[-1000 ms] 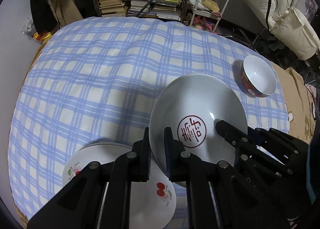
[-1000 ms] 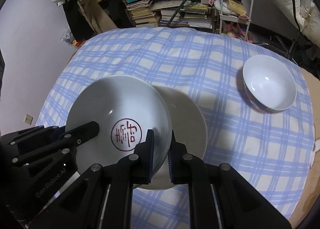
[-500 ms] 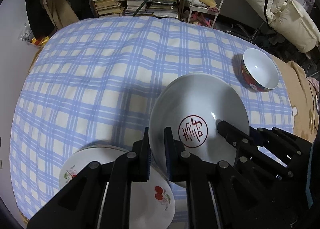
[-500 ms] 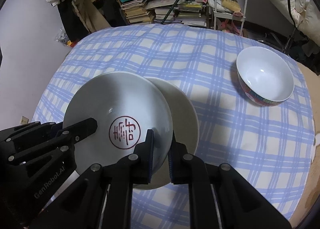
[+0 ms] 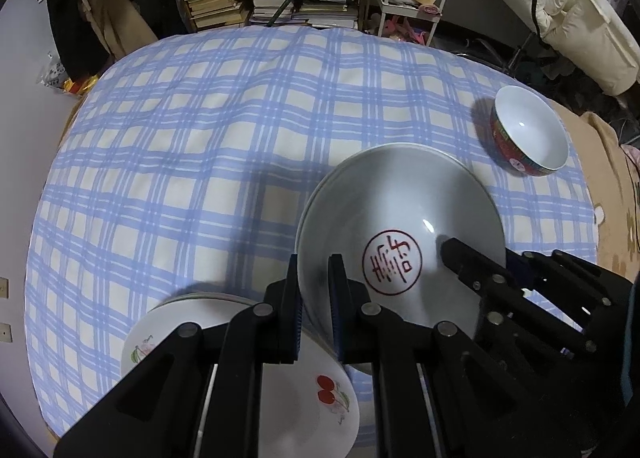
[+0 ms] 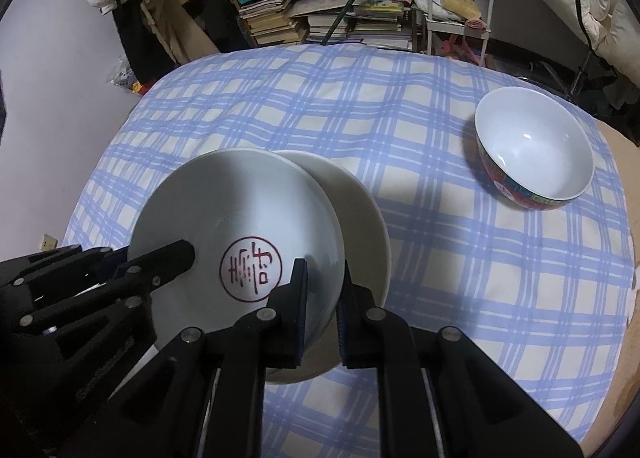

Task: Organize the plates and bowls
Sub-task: 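Lower the small seal-mark bowl into the large white bowl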

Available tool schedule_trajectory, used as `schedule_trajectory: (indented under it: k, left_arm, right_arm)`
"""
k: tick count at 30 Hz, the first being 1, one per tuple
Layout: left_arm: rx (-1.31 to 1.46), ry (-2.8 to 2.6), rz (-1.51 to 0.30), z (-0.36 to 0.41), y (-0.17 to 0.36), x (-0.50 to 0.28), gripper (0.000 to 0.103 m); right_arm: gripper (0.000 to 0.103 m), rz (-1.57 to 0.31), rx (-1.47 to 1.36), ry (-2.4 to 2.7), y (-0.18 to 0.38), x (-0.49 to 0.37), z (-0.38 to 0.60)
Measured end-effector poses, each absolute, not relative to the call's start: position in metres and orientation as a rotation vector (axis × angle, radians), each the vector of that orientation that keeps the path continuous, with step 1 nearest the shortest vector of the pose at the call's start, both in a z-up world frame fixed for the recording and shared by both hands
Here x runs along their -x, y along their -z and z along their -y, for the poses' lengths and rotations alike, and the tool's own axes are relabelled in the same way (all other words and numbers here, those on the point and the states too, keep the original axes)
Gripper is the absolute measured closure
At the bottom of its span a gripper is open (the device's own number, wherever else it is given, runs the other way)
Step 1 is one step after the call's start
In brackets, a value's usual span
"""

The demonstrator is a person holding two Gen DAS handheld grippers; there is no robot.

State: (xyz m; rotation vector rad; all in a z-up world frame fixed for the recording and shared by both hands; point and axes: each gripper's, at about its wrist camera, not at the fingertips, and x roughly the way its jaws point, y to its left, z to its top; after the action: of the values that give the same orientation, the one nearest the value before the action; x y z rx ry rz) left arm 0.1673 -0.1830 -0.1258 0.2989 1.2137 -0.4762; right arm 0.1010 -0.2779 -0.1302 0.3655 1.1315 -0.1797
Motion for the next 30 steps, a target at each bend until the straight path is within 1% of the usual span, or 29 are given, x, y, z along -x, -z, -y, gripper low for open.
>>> schedule_trajectory:
  k: [6, 14, 21, 26, 30]
  left_arm:
    - [-0.263, 0.455, -1.225, 0.18, 0.127, -0.173, 0.091]
    - [-0.258, 0.451, -1.214, 0.182, 0.126, -0.172, 0.091]
    - [-0.258, 0.437, -1.235, 0.181, 0.132, -0.172, 0.091]
    - [-0.259, 0.435, -1.236, 0.18, 0.132, -0.169, 0.089]
    - [-0.271, 0.43, -1.224, 0.182, 0.128, -0.168, 0.089]
  right_arm:
    - [0.092, -1.14, -0.364, 0.175, 0.134, -0.102, 0.279]
    - [0.092, -1.143, -0.355, 0.193, 0.138, -0.1, 0.282]
    - [0.092, -1.103, -0.246, 0.238, 0.131, -0.099, 0.277]
    - [0.092, -1.091, -0.25, 0.252, 0.129, -0.1, 0.28]
    - [0.092, -1.063, -0.265, 0.247, 0.123, -0.099, 0.283]
